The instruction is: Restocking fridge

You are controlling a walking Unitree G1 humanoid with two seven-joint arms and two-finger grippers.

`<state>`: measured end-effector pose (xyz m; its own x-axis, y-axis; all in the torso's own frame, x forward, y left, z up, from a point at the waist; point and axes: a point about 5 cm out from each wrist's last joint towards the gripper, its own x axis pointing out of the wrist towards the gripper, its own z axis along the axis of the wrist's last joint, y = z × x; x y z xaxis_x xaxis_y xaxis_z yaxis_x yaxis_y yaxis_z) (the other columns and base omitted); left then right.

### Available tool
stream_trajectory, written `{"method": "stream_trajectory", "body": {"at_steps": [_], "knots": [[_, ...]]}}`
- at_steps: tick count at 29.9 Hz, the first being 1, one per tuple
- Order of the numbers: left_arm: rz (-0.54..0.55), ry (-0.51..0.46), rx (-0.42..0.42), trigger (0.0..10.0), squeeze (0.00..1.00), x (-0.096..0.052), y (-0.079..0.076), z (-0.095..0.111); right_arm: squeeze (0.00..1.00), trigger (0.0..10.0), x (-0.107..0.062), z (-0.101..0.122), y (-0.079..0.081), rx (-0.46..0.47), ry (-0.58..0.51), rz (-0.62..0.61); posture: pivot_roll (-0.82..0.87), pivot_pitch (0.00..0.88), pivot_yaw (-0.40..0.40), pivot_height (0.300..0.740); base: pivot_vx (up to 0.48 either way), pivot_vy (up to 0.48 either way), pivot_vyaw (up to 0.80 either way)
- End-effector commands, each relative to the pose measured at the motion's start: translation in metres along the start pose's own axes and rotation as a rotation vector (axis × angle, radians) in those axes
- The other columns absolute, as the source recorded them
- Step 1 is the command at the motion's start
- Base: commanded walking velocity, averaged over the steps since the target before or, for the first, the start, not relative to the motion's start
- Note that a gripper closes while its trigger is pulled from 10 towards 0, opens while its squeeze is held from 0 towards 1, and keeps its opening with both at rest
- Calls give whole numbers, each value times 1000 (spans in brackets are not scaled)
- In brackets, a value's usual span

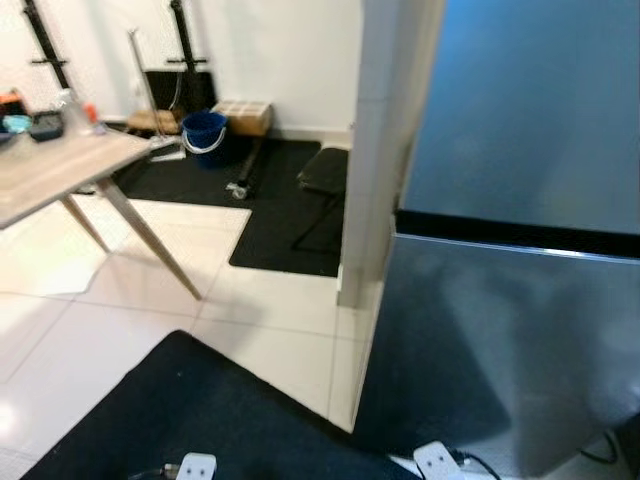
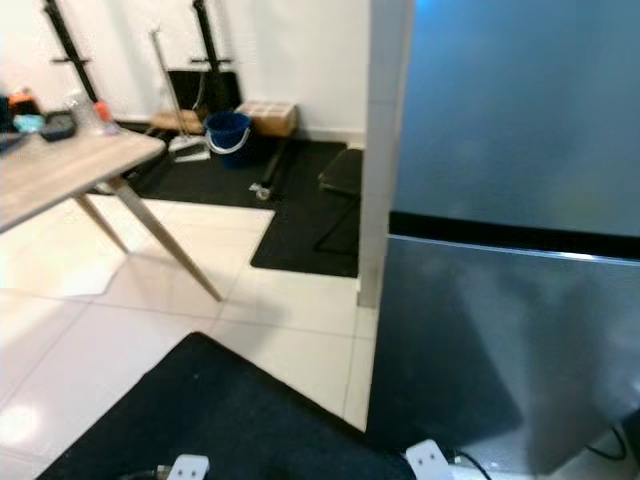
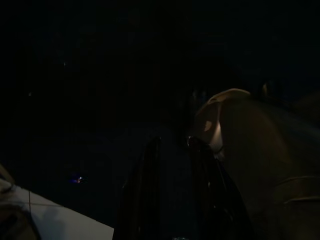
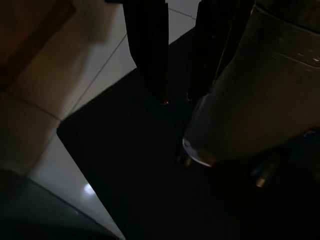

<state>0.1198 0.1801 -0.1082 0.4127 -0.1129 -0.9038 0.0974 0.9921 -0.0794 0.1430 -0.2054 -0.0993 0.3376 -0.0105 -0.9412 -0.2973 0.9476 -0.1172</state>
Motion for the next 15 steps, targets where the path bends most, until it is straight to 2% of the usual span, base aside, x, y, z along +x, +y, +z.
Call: {"method": "stream_trajectory", "body": {"at_steps": [1,15], "knots": [[11,37,-1,10000,0,-2,3,-10,0,10000,0,0,0,27,-3,4,3,0,4,740,0,0,756],[2,43,-10,10000,0,-1,-3,-11,0,10000,0,-1,-2,46,-2,12,1,0,5,740,0,0,758]]}}
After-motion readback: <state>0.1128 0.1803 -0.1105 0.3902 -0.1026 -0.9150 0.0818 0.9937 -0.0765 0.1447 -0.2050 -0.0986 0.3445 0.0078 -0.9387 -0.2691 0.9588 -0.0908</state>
